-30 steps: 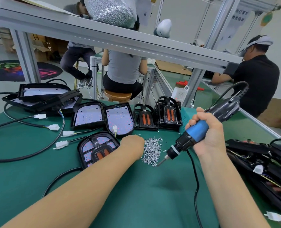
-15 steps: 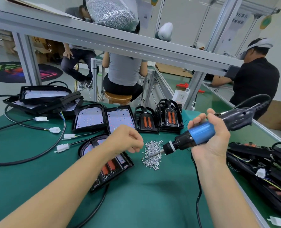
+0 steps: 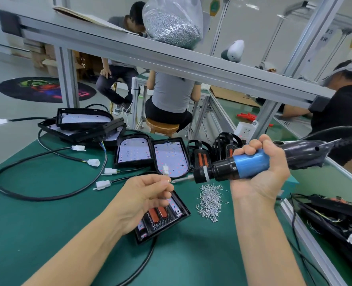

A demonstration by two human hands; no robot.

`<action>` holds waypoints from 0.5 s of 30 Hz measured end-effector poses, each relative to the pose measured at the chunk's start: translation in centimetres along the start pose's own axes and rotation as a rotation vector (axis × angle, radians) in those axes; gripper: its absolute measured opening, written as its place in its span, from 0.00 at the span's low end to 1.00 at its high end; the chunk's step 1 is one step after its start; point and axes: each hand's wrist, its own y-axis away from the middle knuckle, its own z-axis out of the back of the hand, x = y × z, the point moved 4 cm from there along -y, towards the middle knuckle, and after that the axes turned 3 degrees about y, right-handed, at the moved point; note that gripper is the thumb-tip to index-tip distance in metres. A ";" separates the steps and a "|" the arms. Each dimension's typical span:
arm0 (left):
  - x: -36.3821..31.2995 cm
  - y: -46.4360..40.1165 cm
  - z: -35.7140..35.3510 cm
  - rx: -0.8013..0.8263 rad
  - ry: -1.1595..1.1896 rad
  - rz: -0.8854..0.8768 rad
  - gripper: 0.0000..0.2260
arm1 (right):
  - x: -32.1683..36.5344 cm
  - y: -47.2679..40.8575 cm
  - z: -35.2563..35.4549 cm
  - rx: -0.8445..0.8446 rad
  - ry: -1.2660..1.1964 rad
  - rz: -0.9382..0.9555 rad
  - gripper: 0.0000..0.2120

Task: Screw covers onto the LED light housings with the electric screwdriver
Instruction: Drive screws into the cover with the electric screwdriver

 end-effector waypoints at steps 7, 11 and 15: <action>-0.2 0.7 0.2 -0.010 0.087 -0.019 0.05 | -0.6 0.4 -1.3 -0.012 0.038 0.011 0.07; -0.2 0.7 0.4 -0.009 0.102 -0.019 0.05 | -0.6 0.5 -1.5 -0.008 0.045 0.015 0.07; -0.1 0.7 0.4 -0.009 0.102 -0.017 0.05 | -0.6 0.6 -1.4 0.001 0.042 0.016 0.05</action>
